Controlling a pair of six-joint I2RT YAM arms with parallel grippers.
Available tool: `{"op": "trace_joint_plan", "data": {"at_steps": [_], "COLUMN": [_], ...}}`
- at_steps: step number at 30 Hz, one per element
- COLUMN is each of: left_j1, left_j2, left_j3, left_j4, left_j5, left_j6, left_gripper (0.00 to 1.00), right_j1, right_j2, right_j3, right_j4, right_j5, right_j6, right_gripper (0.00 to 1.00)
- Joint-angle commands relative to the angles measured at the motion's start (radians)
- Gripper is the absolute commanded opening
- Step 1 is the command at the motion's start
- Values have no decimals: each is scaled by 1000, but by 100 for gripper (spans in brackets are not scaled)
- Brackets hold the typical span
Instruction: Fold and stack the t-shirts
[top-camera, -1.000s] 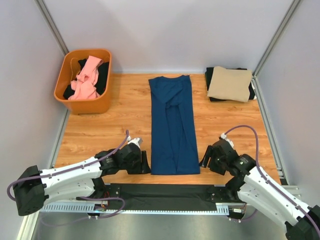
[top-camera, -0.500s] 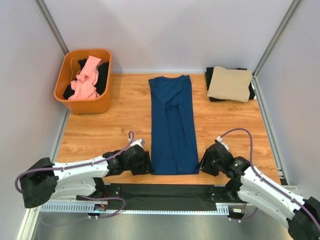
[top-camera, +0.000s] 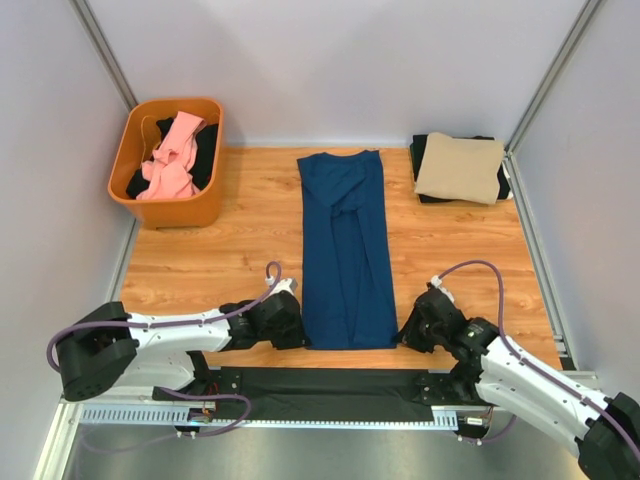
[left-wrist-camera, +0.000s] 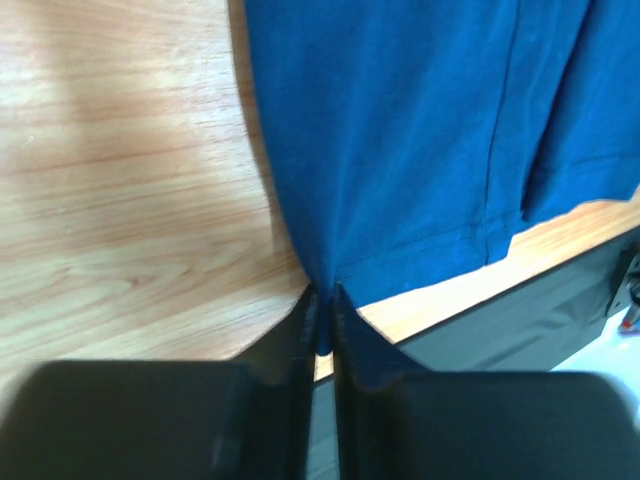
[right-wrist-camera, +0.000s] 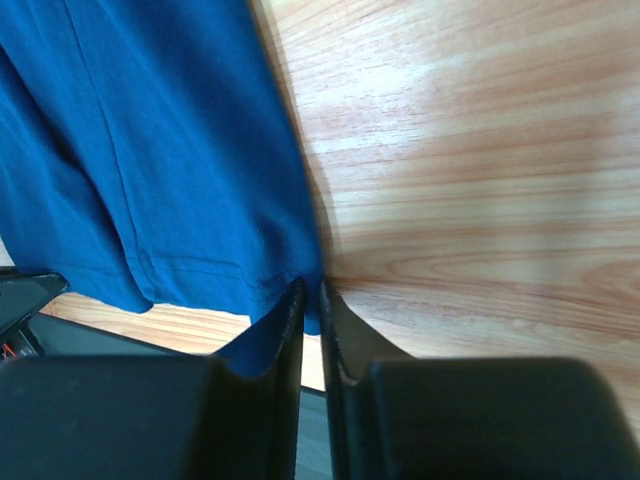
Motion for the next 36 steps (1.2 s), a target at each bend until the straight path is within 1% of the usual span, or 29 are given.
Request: {"op": "trace_joint_plan", "data": {"at_steps": [1, 3, 4, 5, 6, 8, 13, 16, 17, 19, 20, 22, 23, 24, 25, 26, 28, 32, 33, 34, 36], "left_j1": [-7, -7, -7, -7, -7, -7, 3, 61, 106, 153, 199, 245, 287, 308, 328, 365, 406, 477, 491, 514, 534], "left_j2": [5, -9, -18, -38, -50, -90, -109, -78, -58, -37, -6, 34, 78, 103, 127, 175, 221, 362, 388, 437, 488], "left_j3": [12, 41, 58, 79, 125, 168, 311, 386, 400, 454, 473, 542, 565, 616, 642, 667, 740, 868, 888, 908, 972], "left_j4": [-35, -69, -105, -200, -242, -344, -475, -504, -508, -506, -508, -508, -509, -509, -508, -506, -508, -509, -506, -505, -508], "left_j5": [-30, -27, -38, -44, -53, -82, -148, -136, -132, -107, -98, -75, -67, -60, -35, -29, -27, -12, 5, 16, 40], "left_j6": [7, 11, 2, -2, -1, 11, 57, 117, 132, 191, 210, 267, 286, 319, 333, 347, 384, 435, 441, 450, 476], "left_gripper": [7, 0, 0, 0, 0, 0, 0, 0, 0, 0, 0, 0, 0, 0, 0, 0, 0, 0, 0, 0, 0], "right_j1": [11, 15, 18, 19, 20, 22, 17, -23, -59, -96, -138, -173, -202, -218, -231, -254, -276, -330, -334, -345, -359], "right_j2": [-6, -16, -24, -41, -49, -66, 2, 112, 170, 226, 285, 354, 425, 462, 495, 561, 655, 810, 866, 893, 957], "right_j3": [-28, -2, 13, 38, 85, 139, 294, 361, 413, 469, 519, 578, 605, 668, 694, 725, 806, 940, 995, 1016, 1065], "right_j4": [30, 7, -54, -92, -126, -200, -222, -188, -179, -139, -125, -88, -79, -73, -53, -47, -27, -10, -10, -13, -11], "right_j5": [-16, -3, 10, 20, 68, 98, 161, 179, 175, 162, 149, 129, 113, 107, 98, 83, 64, 37, 2, -3, -6], "right_j6": [11, 10, 8, 3, -6, -18, -81, -141, -186, -231, -274, -312, -331, -363, -377, -388, -417, -454, -466, -471, -480], "right_gripper": [0, 0, 0, 0, 0, 0, 0, 0, 0, 0, 0, 0, 0, 0, 0, 0, 0, 0, 0, 0, 0]}}
